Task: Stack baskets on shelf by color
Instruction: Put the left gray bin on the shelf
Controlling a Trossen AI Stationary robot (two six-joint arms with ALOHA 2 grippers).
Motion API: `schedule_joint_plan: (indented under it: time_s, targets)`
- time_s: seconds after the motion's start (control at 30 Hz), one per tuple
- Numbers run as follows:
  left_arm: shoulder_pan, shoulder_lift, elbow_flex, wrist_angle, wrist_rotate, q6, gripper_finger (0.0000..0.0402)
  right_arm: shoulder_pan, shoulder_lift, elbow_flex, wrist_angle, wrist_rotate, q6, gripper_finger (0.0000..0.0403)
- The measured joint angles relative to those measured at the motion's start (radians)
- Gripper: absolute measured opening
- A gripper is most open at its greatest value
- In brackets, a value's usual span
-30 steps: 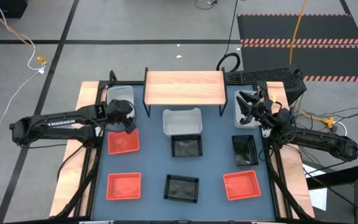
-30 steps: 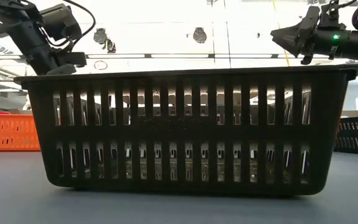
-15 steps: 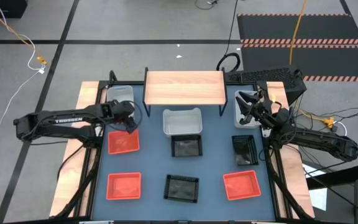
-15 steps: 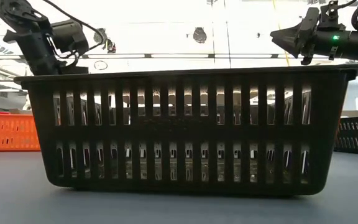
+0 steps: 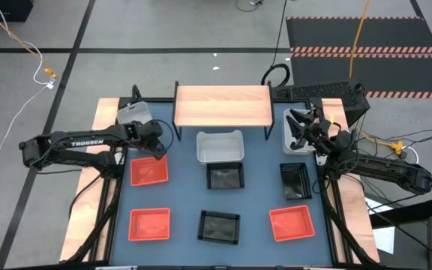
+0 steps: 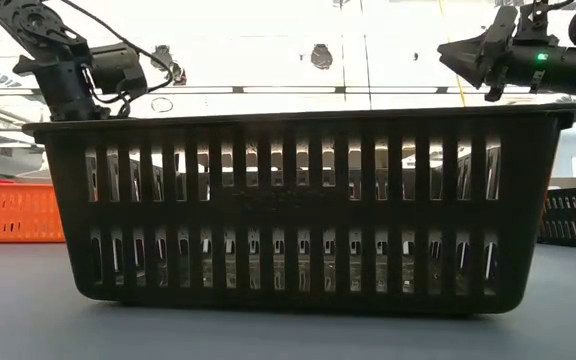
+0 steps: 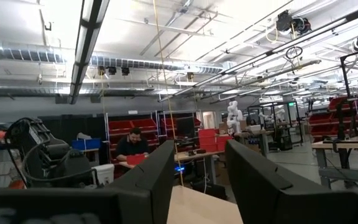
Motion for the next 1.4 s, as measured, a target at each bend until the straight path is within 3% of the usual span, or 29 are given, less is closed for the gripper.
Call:
schedule_joint_plan:
  time_s: [0.2,0.4,0.73,0.83,1.23,1.4]
  targets:
    - [0.000,-0.001,0.053,-0.078,-0.064,-0.034,0.0009,0.000,0.000,0.000,0.010,0.000,0.016,0.0139]
    - [-0.006,-0.001,0.222,-0.233,-0.116,-0.018,0.0010,0.000,-0.001,0.000,0.031,-0.034,0.015,0.0139]
    - [-0.016,0.032,0.521,-0.334,-0.164,0.159,0.0004,0.000,0.010,0.000,0.036,-0.050,0.015,0.0139]
    - [-0.008,0.075,0.634,-0.373,-0.205,0.209,0.0004,0.000,0.024,0.000,0.036,-0.050,0.014,0.0139]
    - [0.011,0.350,1.077,-0.412,-0.206,0.428,0.0003,0.000,0.041,0.000,0.049,-0.045,-0.010,0.0139]
    - [-0.001,0.444,1.182,-0.358,-0.175,0.451,0.0002,0.000,0.041,0.000,0.061,-0.045,-0.009,0.0139]
